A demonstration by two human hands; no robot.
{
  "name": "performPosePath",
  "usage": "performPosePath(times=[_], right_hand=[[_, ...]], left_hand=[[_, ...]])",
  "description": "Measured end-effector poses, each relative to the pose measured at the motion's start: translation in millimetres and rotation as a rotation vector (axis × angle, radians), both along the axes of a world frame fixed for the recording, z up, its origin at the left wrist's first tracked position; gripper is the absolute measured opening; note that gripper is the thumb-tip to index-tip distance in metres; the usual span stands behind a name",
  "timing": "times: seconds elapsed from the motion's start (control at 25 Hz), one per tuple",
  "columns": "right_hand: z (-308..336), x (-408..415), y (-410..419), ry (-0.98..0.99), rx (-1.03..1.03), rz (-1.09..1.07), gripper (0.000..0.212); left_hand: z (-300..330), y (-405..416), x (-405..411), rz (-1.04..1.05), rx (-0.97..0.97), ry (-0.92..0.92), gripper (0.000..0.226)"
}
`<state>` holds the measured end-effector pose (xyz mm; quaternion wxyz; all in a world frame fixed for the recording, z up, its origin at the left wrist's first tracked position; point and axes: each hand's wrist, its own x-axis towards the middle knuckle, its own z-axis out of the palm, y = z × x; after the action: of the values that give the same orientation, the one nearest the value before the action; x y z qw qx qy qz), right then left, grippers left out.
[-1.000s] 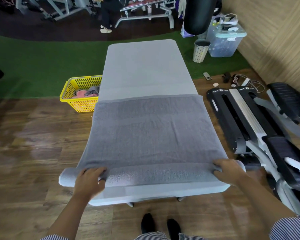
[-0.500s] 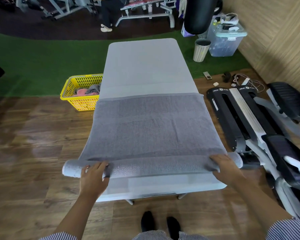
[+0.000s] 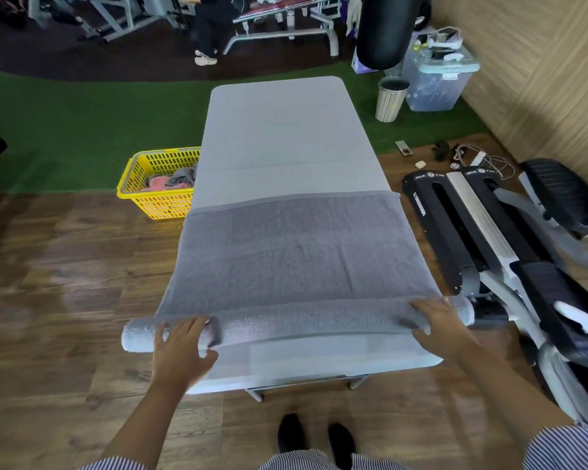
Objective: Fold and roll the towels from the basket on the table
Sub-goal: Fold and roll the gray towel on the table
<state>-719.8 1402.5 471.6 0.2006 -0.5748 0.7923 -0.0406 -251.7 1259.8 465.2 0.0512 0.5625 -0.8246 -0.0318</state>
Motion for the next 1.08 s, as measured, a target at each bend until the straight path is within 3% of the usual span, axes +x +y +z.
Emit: performPosePath(times=[0.08,0.2,0.32,0.4,0.52,0.68,0.88,0.96,1.08], right_hand=[[1.9,2.8,1.7,0.064,0.023,0.044,0.058],[7.5,-5.2,-1.0,0.064,0.087,0.050,0.040],[14.0,-13.1,-2.8,0.015,0.175,0.053,0.028],[14.4,-9.6,-5.1,0.030,0.130,0.061,0.033],[10.7,4.3,-10.1,0.015,-0.046,0.075,0.044],[-0.7,9.7,0.9,0.046,0.002,0.161,0.058],[6.8,7.0,-2.4,0.038,0.064,0.132,0.042],[13.5,7.1,-8.2,0.032,0.076,0.135,0.038],[14.4,2.8,-9.0,0.019,-0.071,0.082,0.043]], left_hand=[[3.0,0.0,-4.1,0.011,0.035,-0.023,0.059],[13.7,1.1,-2.6,-0.068,-0.038,-0.070,0.033],[18.4,-2.7,6.0,-0.122,-0.074,-0.085,0.033],[15.0,-4.1,3.2,-0.102,-0.075,-0.055,0.034],[0.0,1.3,-7.9,-0.195,-0.073,-0.039,0.056],[-7.5,11.6,-19.3,-0.169,0.036,0.015,0.075],[1.4,5.7,-15.8,-0.229,0.055,0.031,0.041],[5.9,-3.8,-11.0,-0.221,0.048,0.033,0.044],[7.3,-9.4,-4.6,-0.147,-0.016,0.039,0.051]])
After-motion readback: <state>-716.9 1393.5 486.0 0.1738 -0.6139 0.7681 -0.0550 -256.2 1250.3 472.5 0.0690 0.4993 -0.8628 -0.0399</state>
